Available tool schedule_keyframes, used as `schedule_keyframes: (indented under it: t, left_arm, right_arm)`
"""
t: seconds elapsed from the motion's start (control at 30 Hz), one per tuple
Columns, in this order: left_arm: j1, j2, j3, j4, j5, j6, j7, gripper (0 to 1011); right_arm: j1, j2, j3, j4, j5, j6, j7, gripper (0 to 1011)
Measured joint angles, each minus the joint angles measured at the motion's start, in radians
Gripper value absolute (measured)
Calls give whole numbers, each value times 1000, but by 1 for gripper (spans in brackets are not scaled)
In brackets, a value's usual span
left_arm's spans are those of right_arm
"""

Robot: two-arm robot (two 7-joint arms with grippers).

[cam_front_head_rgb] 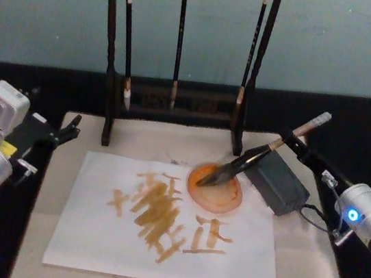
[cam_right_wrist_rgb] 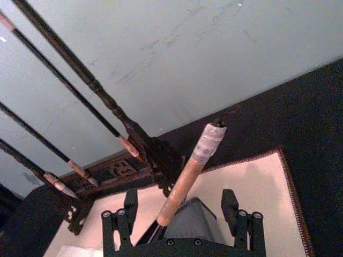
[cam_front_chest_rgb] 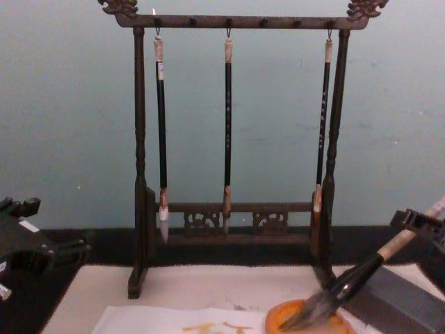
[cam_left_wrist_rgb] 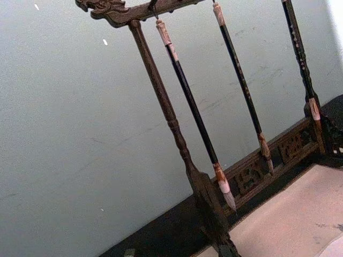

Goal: Pick up the brush from the inkstone, write on the paper, then place the brush back to its original position.

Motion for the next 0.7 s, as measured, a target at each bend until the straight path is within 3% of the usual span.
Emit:
schedule_keyframes:
  t: [0.3, 0.7]
  left_arm:
    - [0, 0, 0, 0, 0, 0, 0, 1010]
    - [0, 0, 0, 0, 0, 0, 0, 1010]
  right_arm:
    - [55, -19, -19, 77, 42, -13, 24, 1000]
    - [67, -19, -46, 87, 76, -22, 37, 1000]
